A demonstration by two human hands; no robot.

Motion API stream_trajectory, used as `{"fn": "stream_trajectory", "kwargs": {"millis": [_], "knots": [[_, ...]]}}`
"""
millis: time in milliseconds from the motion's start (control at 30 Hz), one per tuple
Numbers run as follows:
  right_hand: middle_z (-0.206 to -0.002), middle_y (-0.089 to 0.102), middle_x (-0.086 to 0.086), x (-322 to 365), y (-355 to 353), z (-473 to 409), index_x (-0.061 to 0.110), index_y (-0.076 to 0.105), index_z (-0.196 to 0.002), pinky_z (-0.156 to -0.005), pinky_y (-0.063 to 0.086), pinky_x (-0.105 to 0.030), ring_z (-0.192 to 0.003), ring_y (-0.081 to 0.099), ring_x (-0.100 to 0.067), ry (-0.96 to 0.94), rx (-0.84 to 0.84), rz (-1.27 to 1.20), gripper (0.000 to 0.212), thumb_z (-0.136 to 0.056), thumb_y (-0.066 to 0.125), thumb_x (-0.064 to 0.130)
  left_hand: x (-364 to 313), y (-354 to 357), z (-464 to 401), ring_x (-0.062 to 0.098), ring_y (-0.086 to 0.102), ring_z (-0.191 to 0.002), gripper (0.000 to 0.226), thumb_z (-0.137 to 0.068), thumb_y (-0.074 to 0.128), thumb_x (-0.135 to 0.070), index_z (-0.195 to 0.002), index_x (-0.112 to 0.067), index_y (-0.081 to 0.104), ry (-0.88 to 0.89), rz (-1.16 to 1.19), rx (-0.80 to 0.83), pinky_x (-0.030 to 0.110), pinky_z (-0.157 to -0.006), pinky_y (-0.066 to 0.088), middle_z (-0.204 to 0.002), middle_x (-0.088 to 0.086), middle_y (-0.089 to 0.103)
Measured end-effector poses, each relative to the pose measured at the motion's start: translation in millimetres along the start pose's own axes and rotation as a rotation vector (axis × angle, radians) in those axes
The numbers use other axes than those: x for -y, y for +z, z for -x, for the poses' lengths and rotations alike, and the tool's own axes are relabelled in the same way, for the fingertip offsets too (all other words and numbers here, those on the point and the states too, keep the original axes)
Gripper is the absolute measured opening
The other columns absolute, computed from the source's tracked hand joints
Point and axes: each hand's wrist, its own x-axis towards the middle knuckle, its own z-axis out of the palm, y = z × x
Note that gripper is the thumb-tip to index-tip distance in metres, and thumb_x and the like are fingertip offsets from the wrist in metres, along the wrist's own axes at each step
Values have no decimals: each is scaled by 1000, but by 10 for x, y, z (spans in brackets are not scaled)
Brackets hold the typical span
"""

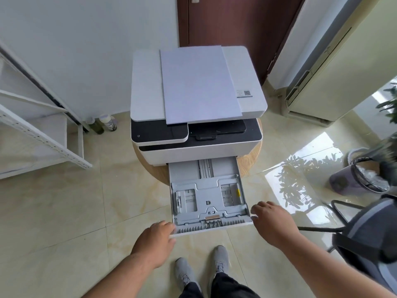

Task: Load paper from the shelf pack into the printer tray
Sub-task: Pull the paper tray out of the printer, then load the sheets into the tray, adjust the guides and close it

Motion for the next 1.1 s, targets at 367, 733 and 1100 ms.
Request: {"fn": "stream_trajectory", "kwargs": {"millis": [367, 733, 1100], "knots": [[-91, 70, 8, 146, -1960, -626, 25, 67, -100, -70, 46, -28, -81, 66, -17, 380, -383, -1085, 16, -90, 71, 37, -779, -1998, -408, 9, 68, -101, 26, -96, 69, -20, -122, -17, 67, -13, 945, -553, 29, -97, 53, -112, -9, 70], [-101, 77, -11, 419, -2083, -1605, 14, 67, -91, -80, 65, -36, -88, 80, -23, 712, -223, -2018, 16, -87, 82, 14, -865, -2181, -862, 6, 63, -115, 42, -96, 67, -27, -137, -19, 58, -199, 889, -480, 29, -99, 47, -129, -10, 62], [-92, 67, -14, 163, -1875, -1047, 1, 67, -106, -69, 61, -36, -68, 64, -26, 518, 129, -1876, 14, -93, 71, 2, -699, -2284, -1003, 20, 71, -97, 35, -90, 73, -37, -119, -20, 62, -337, 1056, -445, 43, -86, 62, -109, 0, 72]]}}
